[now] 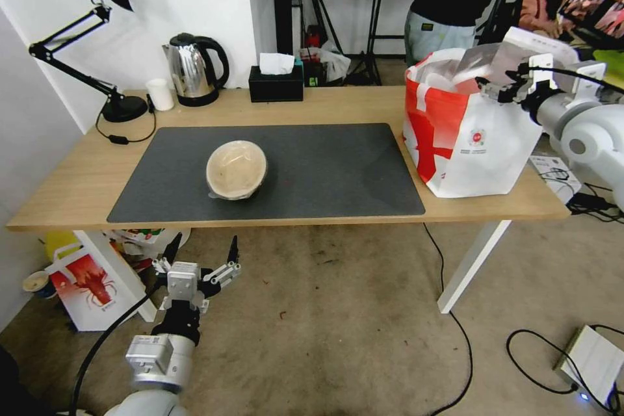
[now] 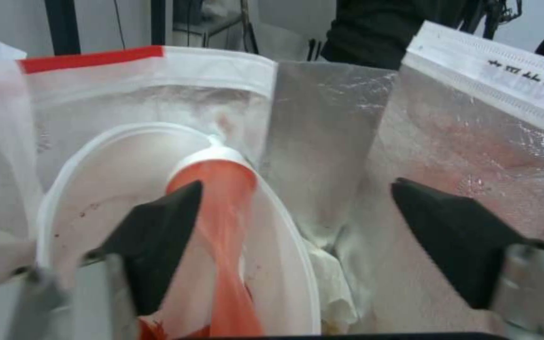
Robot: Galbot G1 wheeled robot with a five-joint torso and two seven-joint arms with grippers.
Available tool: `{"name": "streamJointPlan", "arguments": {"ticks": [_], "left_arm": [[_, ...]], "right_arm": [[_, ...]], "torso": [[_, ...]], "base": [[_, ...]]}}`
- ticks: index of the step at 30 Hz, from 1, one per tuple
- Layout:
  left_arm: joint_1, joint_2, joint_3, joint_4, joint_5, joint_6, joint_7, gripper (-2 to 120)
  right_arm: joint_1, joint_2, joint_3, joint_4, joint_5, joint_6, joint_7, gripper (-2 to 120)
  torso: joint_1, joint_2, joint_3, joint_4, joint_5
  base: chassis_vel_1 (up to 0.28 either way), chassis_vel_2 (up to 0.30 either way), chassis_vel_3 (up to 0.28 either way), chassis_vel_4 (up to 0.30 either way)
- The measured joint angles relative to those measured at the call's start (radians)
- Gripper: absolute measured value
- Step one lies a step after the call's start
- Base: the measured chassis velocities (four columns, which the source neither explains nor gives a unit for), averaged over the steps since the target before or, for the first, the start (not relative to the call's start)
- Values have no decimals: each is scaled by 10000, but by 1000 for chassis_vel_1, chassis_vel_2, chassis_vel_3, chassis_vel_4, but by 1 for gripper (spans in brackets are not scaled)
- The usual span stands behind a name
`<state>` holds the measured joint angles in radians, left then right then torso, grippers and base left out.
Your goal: Pick up the trash from the table and place it into the takeout bag.
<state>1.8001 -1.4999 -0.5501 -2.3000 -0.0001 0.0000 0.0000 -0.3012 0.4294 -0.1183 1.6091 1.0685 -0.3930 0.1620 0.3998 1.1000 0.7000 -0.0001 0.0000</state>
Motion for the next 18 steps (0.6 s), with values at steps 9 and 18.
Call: {"name": "streamJointPlan", "arguments": {"ticks": [9, 18], "left_arm": [[0, 0, 0, 0, 0, 0, 0, 100], [0, 0, 0, 0, 0, 0, 0, 100]], "right_arm": [[16, -76, 38, 45, -25, -147, -5, 100], [-10, -38, 201, 76, -55, 353, -8, 100]], "torso": [[0, 0, 0, 1, 0], [1, 0, 0, -2, 0]], "base": [[0, 0, 0, 0], [0, 0, 0, 0]]}}
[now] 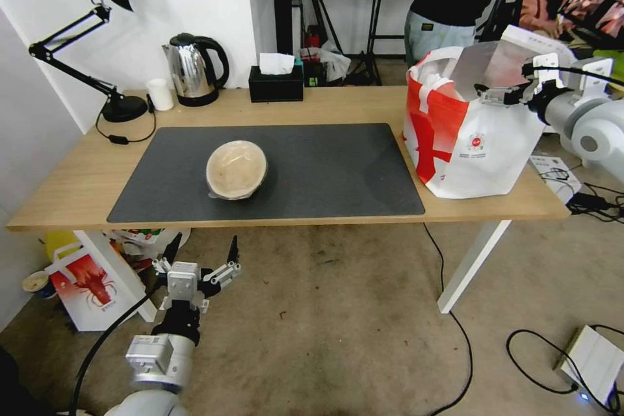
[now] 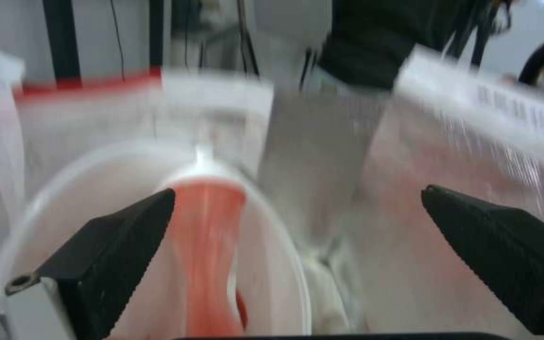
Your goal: Pick up the trash from the table and place it into the takeout bag.
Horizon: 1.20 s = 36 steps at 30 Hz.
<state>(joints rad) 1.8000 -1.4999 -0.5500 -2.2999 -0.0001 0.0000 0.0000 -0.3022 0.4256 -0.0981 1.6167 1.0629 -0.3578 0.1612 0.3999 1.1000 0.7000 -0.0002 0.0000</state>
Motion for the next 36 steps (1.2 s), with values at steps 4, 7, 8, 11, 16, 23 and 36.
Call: {"name": "streamJointPlan", "arguments": {"ticks": [4, 7, 8, 11, 16, 23, 36], "left_arm": [[0, 0, 0, 0, 0, 0, 0, 100], [0, 0, 0, 0, 0, 0, 0, 100], [0, 0, 0, -1, 0, 0, 0, 100], [0, 0, 0, 0, 0, 0, 0, 100], [1, -1, 0, 0, 0, 0, 0, 100], [0, 0, 0, 0, 0, 0, 0, 100], [1, 0, 0, 0, 0, 0, 0, 100]], "right_arm": [[-132, 180, 292, 108, -8, 827, -2, 100], [-508, 508, 898, 463, -430, 2094, 92, 100], [-600, 590, 1009, 553, -563, 2369, 144, 100], [-849, 811, 1365, 853, -787, 3084, 319, 100], [-1481, 1218, 2252, 1621, -1193, 4211, 710, 100], [-3183, 1490, 3447, 3318, -1338, 4974, 813, 100], [-7672, 3915, 5130, 6227, -3926, 5307, 1192, 100]], "torso": [[0, -1, 0, 2, 1], [0, 0, 0, 3, -2], [0, 0, 0, 3, 0], [0, -1, 0, 3, 4], [2, 0, 0, 5, -3], [2, 0, 0, 0, 0], [1, 0, -1, 3, -2]], "base": [[0, 0, 0, 0], [0, 0, 0, 0], [0, 0, 0, 0], [0, 0, 0, 0], [0, 0, 0, 0], [0, 0, 0, 0], [0, 0, 0, 0]]}}
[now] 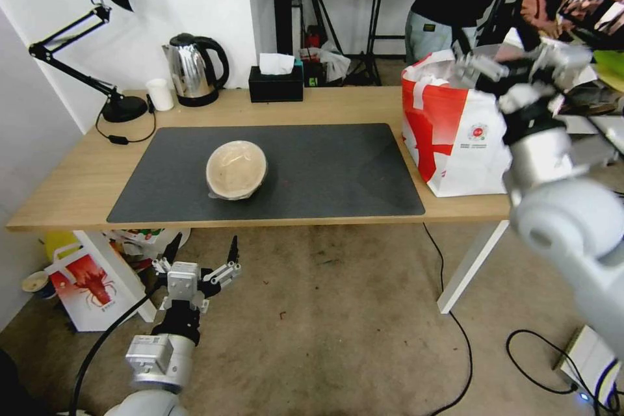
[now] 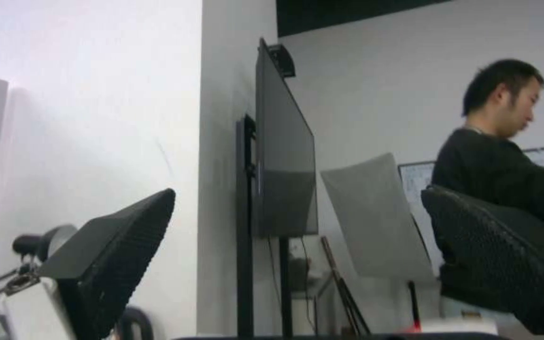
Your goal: Pick up the trash from the table and place it into the takeout bag.
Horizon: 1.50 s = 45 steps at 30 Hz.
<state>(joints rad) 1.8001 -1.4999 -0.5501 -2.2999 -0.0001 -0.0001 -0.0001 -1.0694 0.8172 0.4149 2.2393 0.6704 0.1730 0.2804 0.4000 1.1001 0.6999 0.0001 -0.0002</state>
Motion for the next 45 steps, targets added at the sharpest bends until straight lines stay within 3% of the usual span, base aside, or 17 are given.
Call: {"name": "streamJointPlan", "arguments": {"ticks": [5, 10, 14, 31, 45], "left_arm": [[0, 1, 0, 0, 0, 0, 0, 100], [0, 0, 1, 0, 0, 0, 0, 100], [0, 2, 0, 0, 0, 0, 0, 100], [-1, 0, 0, 0, 0, 0, 0, 100], [0, 0, 0, 0, 0, 0, 0, 100]], "right_arm": [[-2161, 2009, 232, 387, -2544, 533, -587, 100], [-3329, 3153, -67, 381, -4002, 1023, -958, 100], [-4534, 4200, -473, 58, -5252, 2023, -1167, 100], [-5740, 5280, -1083, -468, -7016, 3345, -1431, 100], [-5784, 5413, -1264, -514, -7190, 3362, -1609, 100]], "torso": [[0, 0, 0, 0, -1], [-1, 0, 0, -1, -2], [0, -2, 0, -3, -1], [0, -2, 1, -1, 1], [0, -1, 1, -1, 2]], "base": [[0, 0, 0, 0], [0, 0, 0, 0], [0, 0, 0, 0], [0, 0, 0, 0], [0, 0, 0, 0]]}}
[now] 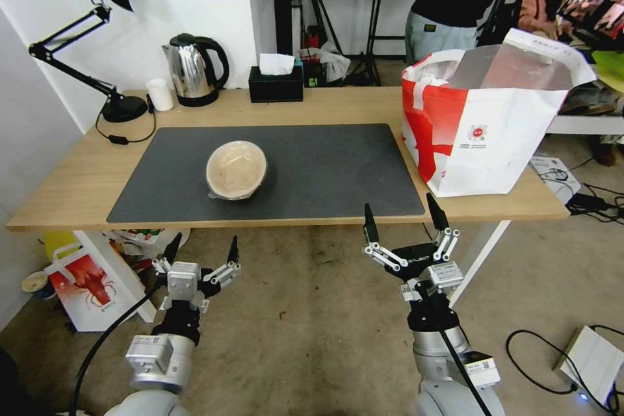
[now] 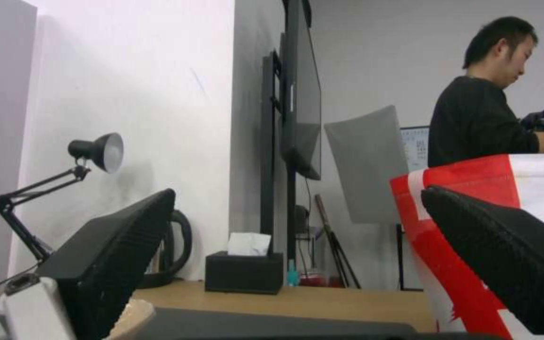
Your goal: Pick up the trash from the table and place it into the takeout bag.
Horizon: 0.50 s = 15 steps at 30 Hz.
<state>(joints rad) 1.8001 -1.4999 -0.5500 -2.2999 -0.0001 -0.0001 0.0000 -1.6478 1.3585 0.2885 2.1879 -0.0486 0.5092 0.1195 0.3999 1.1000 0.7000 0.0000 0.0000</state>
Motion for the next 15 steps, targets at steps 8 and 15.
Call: {"name": "streamJointPlan", "arguments": {"ticks": [8, 15], "left_arm": [[0, 0, 0, 0, 0, 0, 0, 100], [0, 0, 0, 0, 0, 0, 0, 100]], "right_arm": [[-139, -5, 128, -253, -197, -21, -19, 100], [-270, 55, 224, -888, -252, 160, 6, 100]], "torso": [[0, 0, 0, -1, 0], [0, 0, 0, -1, 0]], "base": [[0, 0, 0, 0], [0, 0, 0, 0]]}}
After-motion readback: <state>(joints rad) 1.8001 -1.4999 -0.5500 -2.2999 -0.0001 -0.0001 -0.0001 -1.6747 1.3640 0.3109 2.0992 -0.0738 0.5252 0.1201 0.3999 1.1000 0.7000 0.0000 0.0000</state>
